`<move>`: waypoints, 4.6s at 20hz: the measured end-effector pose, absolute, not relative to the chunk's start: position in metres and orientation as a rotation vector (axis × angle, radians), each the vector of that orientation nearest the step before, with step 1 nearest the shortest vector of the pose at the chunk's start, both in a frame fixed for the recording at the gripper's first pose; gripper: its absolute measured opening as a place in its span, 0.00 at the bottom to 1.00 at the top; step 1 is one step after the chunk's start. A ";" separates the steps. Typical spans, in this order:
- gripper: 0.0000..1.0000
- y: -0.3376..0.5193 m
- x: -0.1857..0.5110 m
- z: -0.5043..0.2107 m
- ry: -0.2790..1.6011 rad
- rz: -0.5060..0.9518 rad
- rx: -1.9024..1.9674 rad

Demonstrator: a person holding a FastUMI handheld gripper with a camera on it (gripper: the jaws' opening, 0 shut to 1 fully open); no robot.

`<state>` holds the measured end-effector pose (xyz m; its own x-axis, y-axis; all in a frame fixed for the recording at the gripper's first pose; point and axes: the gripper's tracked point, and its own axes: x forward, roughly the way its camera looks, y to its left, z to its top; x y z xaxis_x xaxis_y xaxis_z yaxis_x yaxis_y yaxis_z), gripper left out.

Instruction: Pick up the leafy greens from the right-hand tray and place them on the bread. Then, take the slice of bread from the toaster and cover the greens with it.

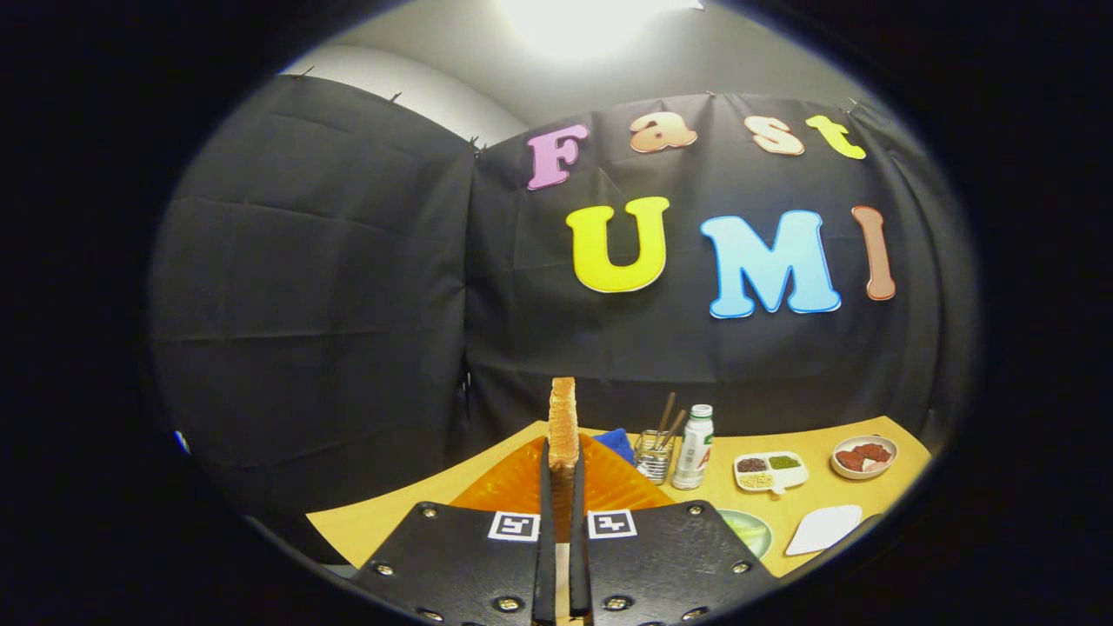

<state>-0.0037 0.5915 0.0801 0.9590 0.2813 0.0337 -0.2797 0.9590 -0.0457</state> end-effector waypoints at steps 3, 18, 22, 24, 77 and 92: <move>0.06 0.559 -0.008 0.071 -0.028 0.237 -0.049; 0.06 0.484 0.038 -0.007 0.072 0.168 0.011; 0.06 0.485 0.046 -0.017 0.088 0.161 0.031; 0.06 0.487 0.049 -0.021 0.098 0.162 0.038; 0.42 0.406 0.079 -0.080 0.210 0.086 -0.015; 0.42 0.238 0.036 -0.012 0.062 0.037 -0.059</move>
<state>0.0358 0.2380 -0.0118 0.9974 0.0351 -0.0628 -0.0388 0.9976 -0.0582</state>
